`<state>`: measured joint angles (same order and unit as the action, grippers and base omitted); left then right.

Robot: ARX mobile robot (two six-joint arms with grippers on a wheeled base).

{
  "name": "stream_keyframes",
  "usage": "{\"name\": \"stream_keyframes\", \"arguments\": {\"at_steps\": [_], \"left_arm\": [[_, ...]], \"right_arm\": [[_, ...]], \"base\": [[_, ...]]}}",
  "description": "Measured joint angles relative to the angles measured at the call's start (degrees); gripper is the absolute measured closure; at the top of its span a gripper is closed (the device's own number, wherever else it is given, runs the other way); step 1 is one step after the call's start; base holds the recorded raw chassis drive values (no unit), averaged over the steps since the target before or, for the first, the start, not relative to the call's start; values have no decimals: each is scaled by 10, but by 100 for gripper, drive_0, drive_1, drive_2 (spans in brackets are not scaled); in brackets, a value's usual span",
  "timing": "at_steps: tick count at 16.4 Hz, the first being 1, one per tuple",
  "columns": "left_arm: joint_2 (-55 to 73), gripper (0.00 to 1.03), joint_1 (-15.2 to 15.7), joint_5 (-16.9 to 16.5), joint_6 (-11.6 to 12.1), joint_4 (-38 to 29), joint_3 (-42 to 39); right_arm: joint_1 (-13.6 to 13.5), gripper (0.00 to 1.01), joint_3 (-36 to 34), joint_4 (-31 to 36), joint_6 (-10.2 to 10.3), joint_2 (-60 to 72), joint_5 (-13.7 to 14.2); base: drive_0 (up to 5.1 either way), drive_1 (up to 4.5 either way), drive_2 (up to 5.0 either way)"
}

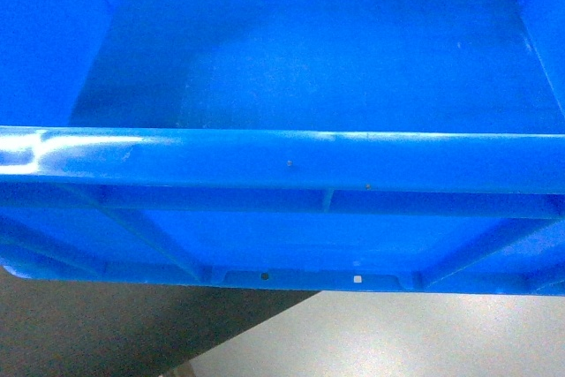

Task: Place box next to blue box on left shelf

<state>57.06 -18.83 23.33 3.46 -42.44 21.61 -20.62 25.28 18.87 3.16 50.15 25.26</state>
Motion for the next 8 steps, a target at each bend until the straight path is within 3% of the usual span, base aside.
{"name": "stream_keyframes", "arguments": {"at_steps": [8], "left_arm": [[0, 92, 0, 0, 0, 0, 0]], "right_arm": [[0, 92, 0, 0, 0, 0, 0]], "base": [[-151, -151, -151]]}}
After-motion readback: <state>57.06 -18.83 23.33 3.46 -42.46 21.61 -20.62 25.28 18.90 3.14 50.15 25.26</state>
